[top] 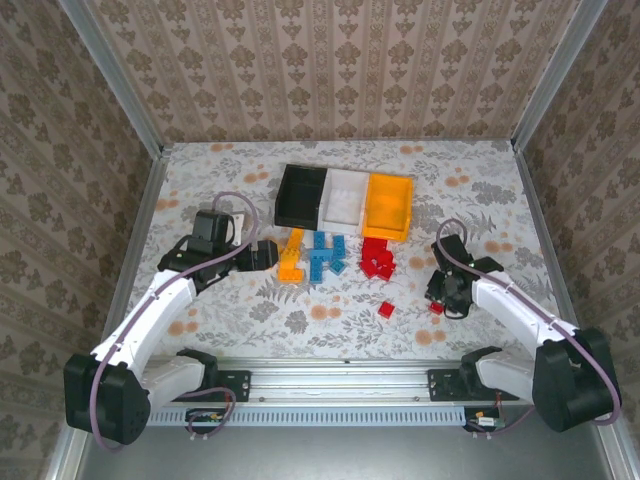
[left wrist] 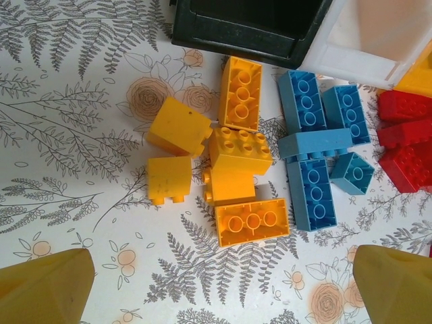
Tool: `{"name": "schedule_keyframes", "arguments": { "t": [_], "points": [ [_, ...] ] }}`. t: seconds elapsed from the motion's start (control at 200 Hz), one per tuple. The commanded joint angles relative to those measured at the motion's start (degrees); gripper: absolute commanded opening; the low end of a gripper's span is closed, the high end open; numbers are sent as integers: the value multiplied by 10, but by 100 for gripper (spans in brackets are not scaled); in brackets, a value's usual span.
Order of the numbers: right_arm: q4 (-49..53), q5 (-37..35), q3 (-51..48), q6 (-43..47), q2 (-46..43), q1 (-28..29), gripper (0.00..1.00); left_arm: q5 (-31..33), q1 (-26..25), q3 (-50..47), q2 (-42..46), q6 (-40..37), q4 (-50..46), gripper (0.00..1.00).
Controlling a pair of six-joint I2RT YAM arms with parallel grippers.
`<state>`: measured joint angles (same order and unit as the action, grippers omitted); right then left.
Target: Sort the legos into containers by color
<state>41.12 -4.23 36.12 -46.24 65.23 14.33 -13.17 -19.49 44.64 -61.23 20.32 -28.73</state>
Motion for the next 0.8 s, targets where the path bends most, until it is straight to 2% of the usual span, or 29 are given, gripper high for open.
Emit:
{"name": "schedule_keyframes", "arguments": {
  "t": [0.0, 0.195, 0.54, 0.795],
  "points": [
    [27, 5, 64, 18, -14, 4, 34, -16, 3, -4, -1, -4, 0, 100],
    [12, 28, 185, 47, 39, 9, 35, -38, 5, -3, -6, 5, 8, 100],
    [-21, 55, 427, 122, 291, 26, 36, -84, 5, -21, -4, 47, 29, 100],
    [-27, 65, 526, 141, 429, 29, 39, -86, 5, -28, 1, 57, 30, 100]
  ]
}}
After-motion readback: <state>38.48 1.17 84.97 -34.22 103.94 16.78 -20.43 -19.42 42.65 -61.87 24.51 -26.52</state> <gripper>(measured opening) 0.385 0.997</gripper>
